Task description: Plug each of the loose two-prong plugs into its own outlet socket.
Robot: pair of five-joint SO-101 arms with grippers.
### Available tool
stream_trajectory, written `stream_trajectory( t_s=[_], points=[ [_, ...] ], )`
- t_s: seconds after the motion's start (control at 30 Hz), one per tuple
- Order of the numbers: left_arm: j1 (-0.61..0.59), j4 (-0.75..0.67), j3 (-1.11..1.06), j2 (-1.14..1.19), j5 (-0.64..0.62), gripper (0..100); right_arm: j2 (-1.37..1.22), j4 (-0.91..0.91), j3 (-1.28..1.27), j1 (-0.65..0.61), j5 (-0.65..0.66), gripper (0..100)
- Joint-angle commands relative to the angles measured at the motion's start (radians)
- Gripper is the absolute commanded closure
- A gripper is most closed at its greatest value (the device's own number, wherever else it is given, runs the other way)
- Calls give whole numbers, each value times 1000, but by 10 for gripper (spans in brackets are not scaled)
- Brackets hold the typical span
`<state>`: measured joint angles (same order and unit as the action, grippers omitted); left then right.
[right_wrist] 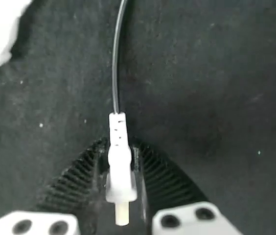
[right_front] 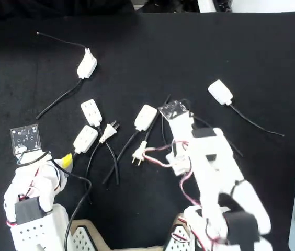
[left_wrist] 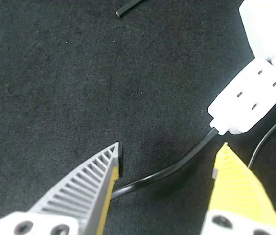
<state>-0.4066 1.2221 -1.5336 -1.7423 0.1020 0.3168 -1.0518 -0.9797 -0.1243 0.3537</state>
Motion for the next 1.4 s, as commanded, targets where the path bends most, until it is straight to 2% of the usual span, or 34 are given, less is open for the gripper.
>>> stream_trajectory(
  t_s=[0.0, 0.17, 0.3, 0.7, 0.83, 1.1, 1.23, 1.37],
  points=[
    [-1, 2, 2, -9, 6, 700, -124, 0, 113, -14, 3, 969],
    [-1, 0, 1, -9, 6, 700, -219, -166, 237, -14, 3, 866],
    [1, -5, -7, -9, 6, 700, -202, -229, 298, -12, 3, 907],
    [1, -5, -8, -9, 6, 700, -251, -229, 292, -12, 3, 921],
    [1, -5, -8, -9, 6, 700, -268, -227, 295, -11, 3, 965],
    [1, -5, -10, -9, 6, 700, -257, -232, 300, -9, 9, 987],
    [-4, -5, -7, -9, 6, 700, -160, -318, 344, -11, 5, 987],
    [2, -5, 1, -9, -2, 700, 59, -428, 390, -14, 5, 987]
  ],
)
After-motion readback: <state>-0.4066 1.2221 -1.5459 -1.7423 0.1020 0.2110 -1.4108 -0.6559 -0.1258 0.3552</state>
